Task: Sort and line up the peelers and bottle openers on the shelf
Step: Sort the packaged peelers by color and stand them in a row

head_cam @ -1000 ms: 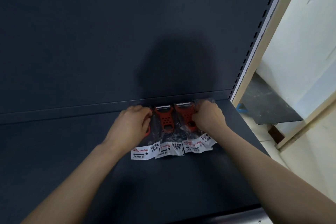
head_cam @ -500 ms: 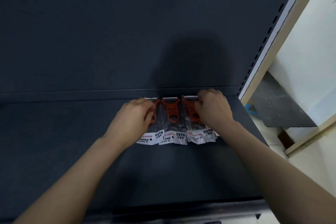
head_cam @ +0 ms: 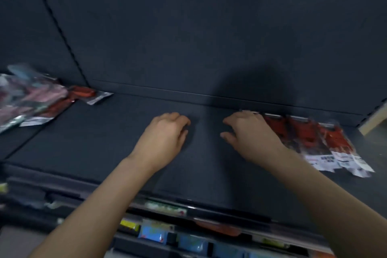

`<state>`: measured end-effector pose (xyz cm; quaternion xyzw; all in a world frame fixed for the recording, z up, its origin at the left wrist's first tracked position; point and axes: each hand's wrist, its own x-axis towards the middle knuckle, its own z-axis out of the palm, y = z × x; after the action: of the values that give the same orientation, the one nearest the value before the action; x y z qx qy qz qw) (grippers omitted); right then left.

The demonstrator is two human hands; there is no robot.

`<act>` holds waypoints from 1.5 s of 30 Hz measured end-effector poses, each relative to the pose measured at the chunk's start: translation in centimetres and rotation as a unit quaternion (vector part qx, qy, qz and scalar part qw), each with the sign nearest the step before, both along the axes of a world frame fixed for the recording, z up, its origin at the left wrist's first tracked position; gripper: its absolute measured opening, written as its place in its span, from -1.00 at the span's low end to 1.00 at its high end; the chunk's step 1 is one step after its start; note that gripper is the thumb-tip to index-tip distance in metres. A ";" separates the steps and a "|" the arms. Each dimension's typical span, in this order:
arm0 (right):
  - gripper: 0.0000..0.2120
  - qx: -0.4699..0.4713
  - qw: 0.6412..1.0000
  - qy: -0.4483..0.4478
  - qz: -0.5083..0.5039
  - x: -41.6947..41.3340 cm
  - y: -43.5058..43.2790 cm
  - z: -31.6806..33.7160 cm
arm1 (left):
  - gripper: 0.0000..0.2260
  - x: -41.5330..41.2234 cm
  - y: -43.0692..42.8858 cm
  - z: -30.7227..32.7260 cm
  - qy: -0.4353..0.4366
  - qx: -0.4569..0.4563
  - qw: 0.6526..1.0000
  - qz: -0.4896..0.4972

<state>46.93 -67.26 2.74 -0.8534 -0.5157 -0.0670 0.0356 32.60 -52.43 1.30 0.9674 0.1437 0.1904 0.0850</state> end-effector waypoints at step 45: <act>-0.70 0.016 0.991 0.090 0.093 -20.3 43.3 -0.8 | -0.82 -23.2 39.4 -1.2 0.029 -0.026 0.988 0.151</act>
<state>26.64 -23.94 1.90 -0.8034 -0.5866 0.0052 0.1016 9.40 -13.02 0.14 0.9371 0.2959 0.1689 0.0762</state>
